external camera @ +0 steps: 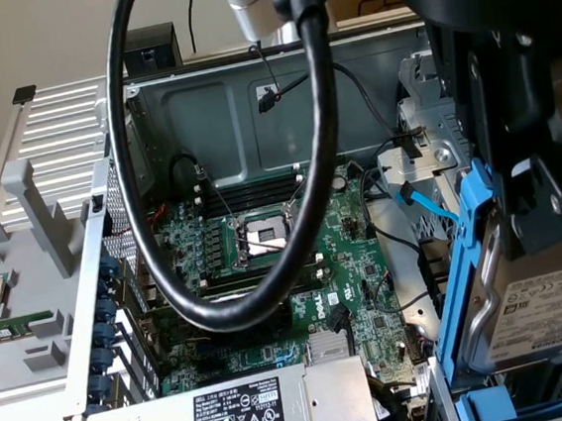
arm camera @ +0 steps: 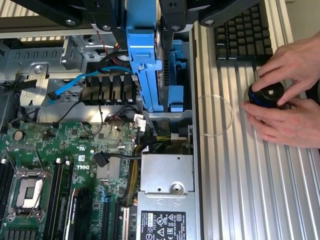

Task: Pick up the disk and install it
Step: 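Insert the disk into the insertion slot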

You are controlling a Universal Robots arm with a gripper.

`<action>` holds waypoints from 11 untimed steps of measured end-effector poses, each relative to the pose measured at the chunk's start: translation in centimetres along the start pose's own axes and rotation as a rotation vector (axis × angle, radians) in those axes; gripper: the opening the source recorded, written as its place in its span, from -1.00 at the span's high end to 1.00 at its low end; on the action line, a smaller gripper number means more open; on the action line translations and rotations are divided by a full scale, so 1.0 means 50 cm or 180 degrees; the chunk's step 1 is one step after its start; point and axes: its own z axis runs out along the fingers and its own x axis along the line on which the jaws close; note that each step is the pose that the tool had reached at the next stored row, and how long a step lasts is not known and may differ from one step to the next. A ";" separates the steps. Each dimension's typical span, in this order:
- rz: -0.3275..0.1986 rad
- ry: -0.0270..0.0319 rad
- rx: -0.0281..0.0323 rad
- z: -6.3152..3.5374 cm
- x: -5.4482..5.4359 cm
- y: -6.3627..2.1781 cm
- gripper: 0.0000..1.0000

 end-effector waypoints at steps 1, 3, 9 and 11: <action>0.0001 0.0000 0.0000 0.000 0.000 0.000 0.27; 0.0001 0.0000 0.0001 0.000 0.000 0.000 0.27; 0.0013 -0.0016 0.0001 0.000 0.000 0.000 0.27; 0.0014 -0.0016 0.0001 0.000 0.000 0.000 0.27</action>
